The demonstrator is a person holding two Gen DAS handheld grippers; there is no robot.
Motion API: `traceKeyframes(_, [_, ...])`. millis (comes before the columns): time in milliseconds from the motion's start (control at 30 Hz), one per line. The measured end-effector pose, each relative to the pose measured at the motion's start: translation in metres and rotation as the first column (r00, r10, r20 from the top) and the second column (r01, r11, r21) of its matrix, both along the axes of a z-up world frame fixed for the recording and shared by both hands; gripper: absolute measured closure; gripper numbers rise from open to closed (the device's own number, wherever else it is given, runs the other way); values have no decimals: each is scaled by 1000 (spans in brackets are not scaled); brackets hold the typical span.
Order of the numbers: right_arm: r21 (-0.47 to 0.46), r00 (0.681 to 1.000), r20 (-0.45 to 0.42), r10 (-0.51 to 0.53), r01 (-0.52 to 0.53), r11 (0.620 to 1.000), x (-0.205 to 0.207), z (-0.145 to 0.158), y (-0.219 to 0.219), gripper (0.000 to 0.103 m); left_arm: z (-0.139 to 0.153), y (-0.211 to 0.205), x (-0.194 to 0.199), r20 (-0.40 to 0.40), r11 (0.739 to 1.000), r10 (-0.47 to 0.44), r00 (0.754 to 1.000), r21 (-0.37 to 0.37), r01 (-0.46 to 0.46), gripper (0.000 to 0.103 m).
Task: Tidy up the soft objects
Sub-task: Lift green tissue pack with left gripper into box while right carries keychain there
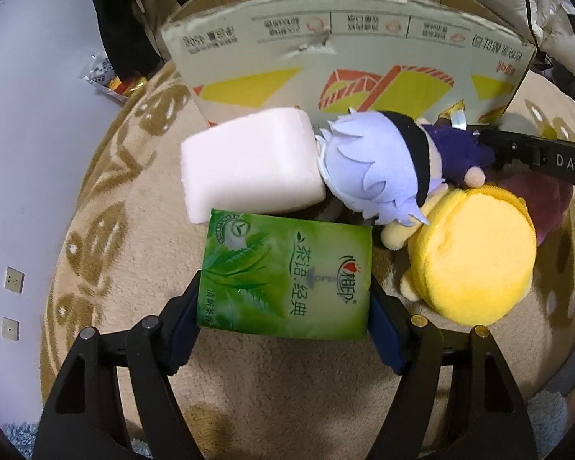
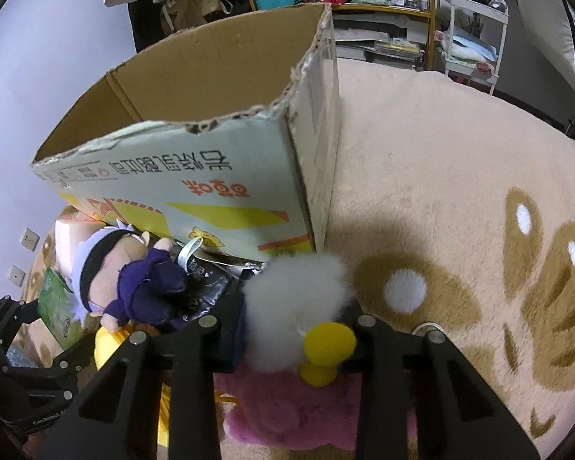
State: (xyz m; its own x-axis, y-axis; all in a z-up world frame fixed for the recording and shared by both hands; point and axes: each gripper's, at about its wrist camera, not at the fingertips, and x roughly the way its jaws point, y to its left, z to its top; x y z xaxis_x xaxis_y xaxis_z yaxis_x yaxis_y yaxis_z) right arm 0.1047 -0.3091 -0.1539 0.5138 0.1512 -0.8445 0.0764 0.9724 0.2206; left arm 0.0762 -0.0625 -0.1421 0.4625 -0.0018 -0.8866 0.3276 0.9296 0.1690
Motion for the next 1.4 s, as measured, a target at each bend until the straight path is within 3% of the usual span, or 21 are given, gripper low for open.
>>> traceKeyframes(400, [25, 992, 126, -13, 10, 1000, -26, 40, 2, 68, 29, 16, -10, 112, 997, 51, 992, -59, -45, 28])
traceKeyframes(700, [5, 961, 275, 18, -20, 1000, -57, 85, 14, 69, 67, 34, -30, 244, 988, 105, 964, -138, -72, 28])
traceKeyframes(1067, [-34, 877, 476, 67, -58, 998, -73, 151, 28, 68, 124, 30, -42, 434, 988, 86, 897, -152, -22, 28])
traceKeyframes(1400, [-130, 817, 560, 140, -81, 988, -46, 184, 49, 68, 169, 14, -10, 543, 986, 97, 834, -166, -7, 28])
